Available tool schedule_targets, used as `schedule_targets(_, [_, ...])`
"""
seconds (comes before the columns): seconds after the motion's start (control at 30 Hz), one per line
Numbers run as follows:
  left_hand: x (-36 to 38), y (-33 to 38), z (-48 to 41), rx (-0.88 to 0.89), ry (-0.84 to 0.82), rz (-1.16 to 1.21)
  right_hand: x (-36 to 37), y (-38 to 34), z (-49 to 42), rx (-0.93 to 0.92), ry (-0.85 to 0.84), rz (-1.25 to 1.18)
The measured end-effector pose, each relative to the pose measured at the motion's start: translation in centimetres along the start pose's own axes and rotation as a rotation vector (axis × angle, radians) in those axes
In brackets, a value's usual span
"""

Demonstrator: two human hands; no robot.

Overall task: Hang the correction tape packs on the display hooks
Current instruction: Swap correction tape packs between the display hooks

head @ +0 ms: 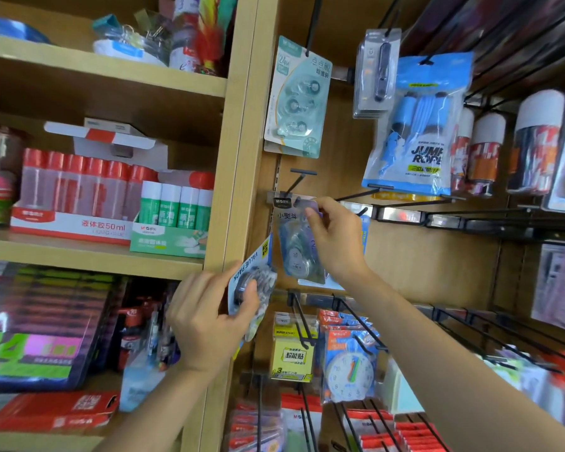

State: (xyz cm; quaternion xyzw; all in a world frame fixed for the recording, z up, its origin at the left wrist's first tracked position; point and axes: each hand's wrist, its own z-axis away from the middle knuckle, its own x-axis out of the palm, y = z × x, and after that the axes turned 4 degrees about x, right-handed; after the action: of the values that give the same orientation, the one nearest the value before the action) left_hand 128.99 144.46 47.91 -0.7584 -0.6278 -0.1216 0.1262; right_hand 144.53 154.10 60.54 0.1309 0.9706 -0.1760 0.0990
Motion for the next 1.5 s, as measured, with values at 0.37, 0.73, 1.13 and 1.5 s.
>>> schedule_targets(0.37, [0.1, -0.3, 0.1, 0.006, -0.008, 0.007, -1.0, -1.8, -1.1, 0.161, -0.094, -0.297])
schedule_targets(0.73, [0.0, -0.1, 0.1, -0.013, 0.001, -0.009, -0.6, -1.6, -1.8, 0.28, -0.07, -0.254])
schedule_targets(1.13, [0.1, -0.4, 0.3, -0.013, -0.012, -0.001, 0.1, -0.4, -0.6, 0.13, -0.003, -0.019])
schedule_targets(1.5, [0.0, -0.4, 0.4, -0.018, -0.007, 0.008, -0.1, 2.7, 3.8, -0.372, -0.044, 0.766])
